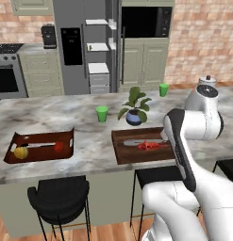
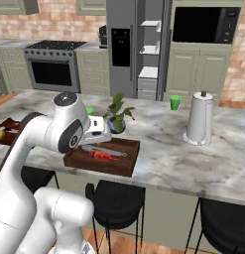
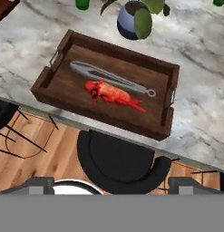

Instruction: Gather the bell pepper and squash from the fridge and place them on a tray on the dining counter. Then gather the fishs from the fridge and place them on the other tray.

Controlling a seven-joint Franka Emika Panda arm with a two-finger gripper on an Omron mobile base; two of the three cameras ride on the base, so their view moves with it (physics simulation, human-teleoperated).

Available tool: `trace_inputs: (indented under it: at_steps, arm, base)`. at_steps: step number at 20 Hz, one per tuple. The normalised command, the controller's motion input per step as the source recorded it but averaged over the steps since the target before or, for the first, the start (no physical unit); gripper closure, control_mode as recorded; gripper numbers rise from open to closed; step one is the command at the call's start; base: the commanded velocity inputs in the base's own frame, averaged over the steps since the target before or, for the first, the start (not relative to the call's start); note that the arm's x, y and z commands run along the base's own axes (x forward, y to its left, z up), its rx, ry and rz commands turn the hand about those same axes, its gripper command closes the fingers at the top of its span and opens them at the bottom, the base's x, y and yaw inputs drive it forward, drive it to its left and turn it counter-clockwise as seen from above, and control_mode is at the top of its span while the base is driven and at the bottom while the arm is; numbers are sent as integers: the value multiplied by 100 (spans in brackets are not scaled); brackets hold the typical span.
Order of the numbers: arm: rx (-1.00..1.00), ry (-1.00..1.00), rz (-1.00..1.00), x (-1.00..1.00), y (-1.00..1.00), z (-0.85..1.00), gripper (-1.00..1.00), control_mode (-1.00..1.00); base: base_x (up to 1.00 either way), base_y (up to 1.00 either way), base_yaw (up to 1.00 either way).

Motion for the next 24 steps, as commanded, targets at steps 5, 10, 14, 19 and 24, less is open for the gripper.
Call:
trace_inputs:
  at_steps: [5,10,14,19,24]
  arm:
    - [36,-18,-37,-95,1,45,-100,-100]
    - [4,-23,-1,-67,2,68,-100,-100]
    - [-5,-14,-17,-54,12,91,-100,-100]
    - [0,-10,-9,-61,2,93,-100,-100]
    - [0,-4,-2,-35,11,18,-100,100]
  base:
    - [0,0,0]
    - [0,0,0]
    - [0,0,0]
    - [0,0,0]
    - [-60,27,-2]
